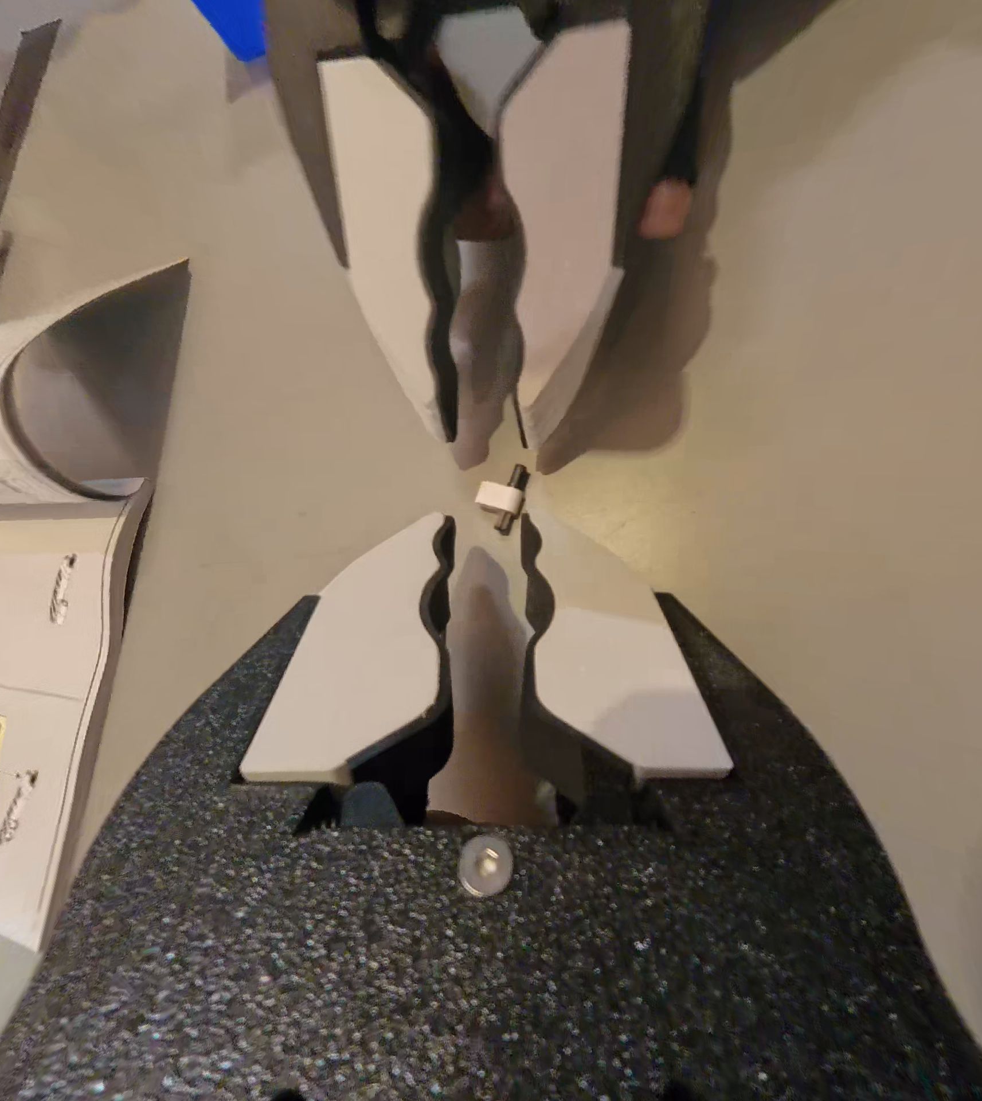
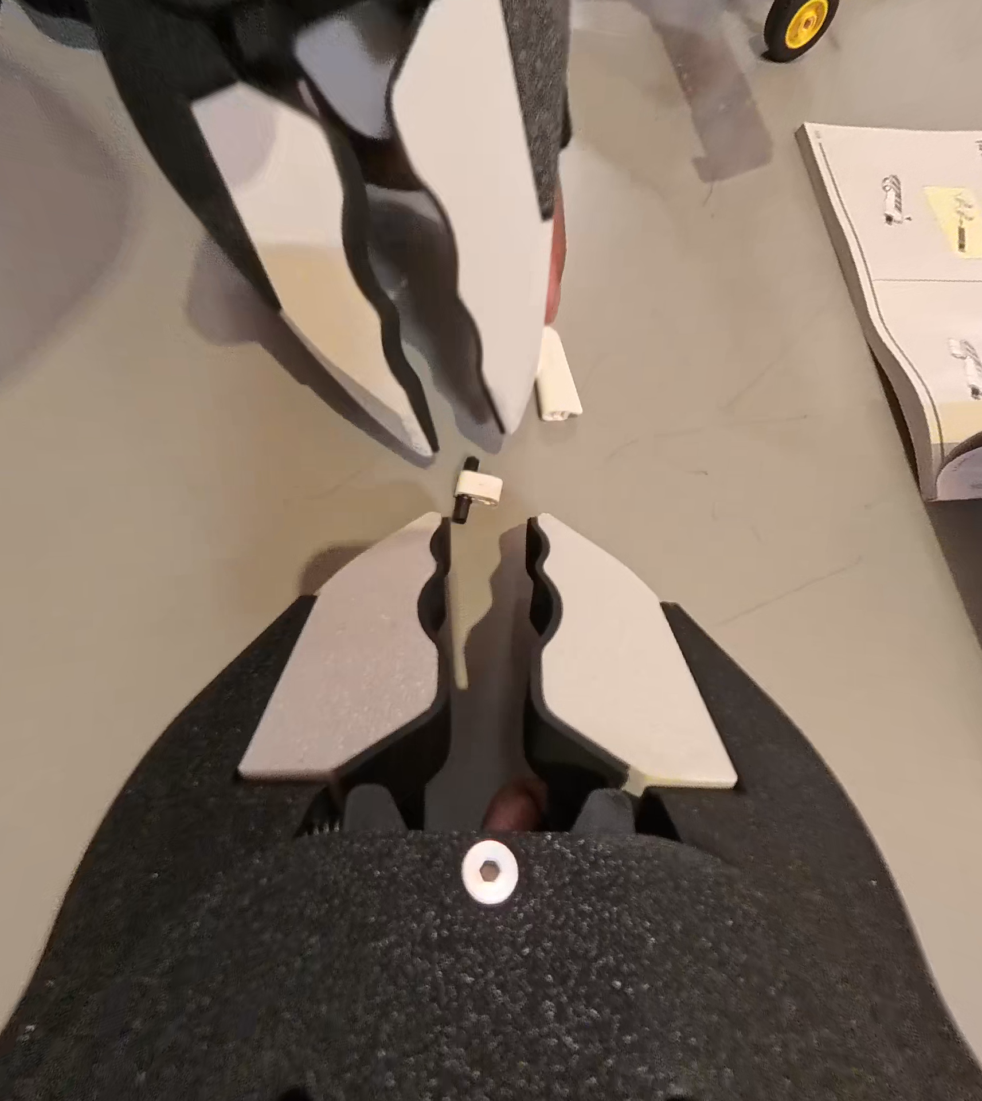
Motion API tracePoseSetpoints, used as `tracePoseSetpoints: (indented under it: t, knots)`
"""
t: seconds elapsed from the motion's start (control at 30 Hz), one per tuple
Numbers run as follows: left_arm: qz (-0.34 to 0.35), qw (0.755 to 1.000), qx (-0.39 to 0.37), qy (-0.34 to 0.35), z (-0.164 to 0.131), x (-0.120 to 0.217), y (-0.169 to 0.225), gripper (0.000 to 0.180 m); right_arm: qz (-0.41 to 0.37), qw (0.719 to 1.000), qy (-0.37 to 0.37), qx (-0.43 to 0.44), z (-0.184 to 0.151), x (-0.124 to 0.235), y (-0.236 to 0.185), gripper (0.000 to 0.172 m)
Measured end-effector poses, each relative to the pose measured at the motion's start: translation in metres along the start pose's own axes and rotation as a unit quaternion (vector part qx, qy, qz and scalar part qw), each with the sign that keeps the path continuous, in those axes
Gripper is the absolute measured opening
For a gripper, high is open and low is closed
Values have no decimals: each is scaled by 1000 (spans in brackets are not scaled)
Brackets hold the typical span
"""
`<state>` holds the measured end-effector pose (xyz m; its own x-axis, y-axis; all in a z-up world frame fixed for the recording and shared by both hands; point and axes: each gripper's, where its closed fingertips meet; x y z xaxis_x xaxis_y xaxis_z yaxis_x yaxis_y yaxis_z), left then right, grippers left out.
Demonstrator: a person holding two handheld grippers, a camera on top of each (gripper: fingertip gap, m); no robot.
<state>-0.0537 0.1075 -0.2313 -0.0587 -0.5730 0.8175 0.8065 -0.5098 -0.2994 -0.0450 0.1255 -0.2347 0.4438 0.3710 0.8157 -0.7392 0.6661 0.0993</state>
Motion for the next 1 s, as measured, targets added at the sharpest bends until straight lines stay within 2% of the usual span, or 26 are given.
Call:
tracePoseSetpoints:
  t: [0.1,0.2,0.33,0.47,0.57,0.8,1.0]
  knots:
    - [-7,997,72,6,-5,8,-19,23,-6,1000,0,0,0,-1,2,24]
    - [-14,994,104,-36,-23,5,-28,29,-8,1000,0,-8,1,-1,4,25]
    - [-6,992,105,-77,-34,-4,-31,31,2,1000,2,-16,8,-2,0,29]
    - [-35,990,113,-78,-32,-9,-24,25,-11,999,-33,-16,6,-14,-1,34]
    - [-52,990,114,-72,-31,-9,-20,18,-10,999,-41,-27,9,-20,-1,31]
    - [-59,990,115,-49,-30,-9,-18,16,-19,999,-35,-30,8,-18,3,15]
    - [-63,993,91,-35,-25,-9,-12,15,-22,999,-31,-27,10,-19,3,15]
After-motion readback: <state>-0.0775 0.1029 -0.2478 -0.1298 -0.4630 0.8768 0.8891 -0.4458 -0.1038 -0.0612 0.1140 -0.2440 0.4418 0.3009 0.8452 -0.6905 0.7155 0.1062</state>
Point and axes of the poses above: each gripper's, where its closed fingertips meet, x back along the fingers, z out of its top, y = z × x across the jaws, and after that the axes turned 14 degrees about -y, right-handed
